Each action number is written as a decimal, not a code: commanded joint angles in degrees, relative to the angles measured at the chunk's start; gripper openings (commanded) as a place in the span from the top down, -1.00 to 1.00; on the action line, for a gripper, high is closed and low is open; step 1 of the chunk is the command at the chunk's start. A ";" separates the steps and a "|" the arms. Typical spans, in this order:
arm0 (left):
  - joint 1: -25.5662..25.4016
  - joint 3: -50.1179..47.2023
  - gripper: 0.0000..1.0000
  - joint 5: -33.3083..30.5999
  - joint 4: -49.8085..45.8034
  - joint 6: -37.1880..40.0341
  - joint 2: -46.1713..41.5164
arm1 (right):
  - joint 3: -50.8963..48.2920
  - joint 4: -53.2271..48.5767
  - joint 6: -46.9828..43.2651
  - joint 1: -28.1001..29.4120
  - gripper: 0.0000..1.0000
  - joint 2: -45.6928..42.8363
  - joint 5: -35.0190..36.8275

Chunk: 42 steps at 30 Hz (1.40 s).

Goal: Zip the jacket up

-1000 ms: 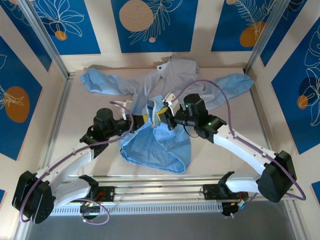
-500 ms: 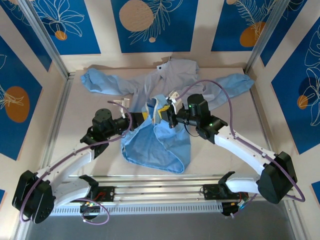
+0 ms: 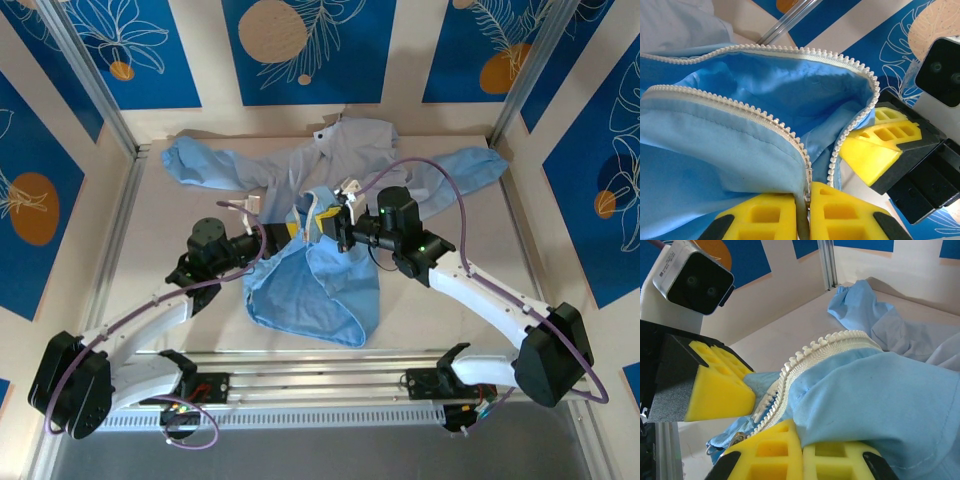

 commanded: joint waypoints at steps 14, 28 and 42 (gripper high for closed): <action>-0.86 -1.95 1.00 2.46 5.95 -2.88 0.25 | 0.32 3.76 1.83 -0.28 1.00 1.55 -1.77; -0.99 -3.92 1.00 1.34 5.49 -3.59 -1.60 | 1.41 3.24 1.88 0.20 1.00 3.13 -0.71; -0.72 -3.04 1.00 -1.69 0.95 -3.72 -3.46 | 0.71 3.14 1.35 1.17 1.00 3.21 -1.36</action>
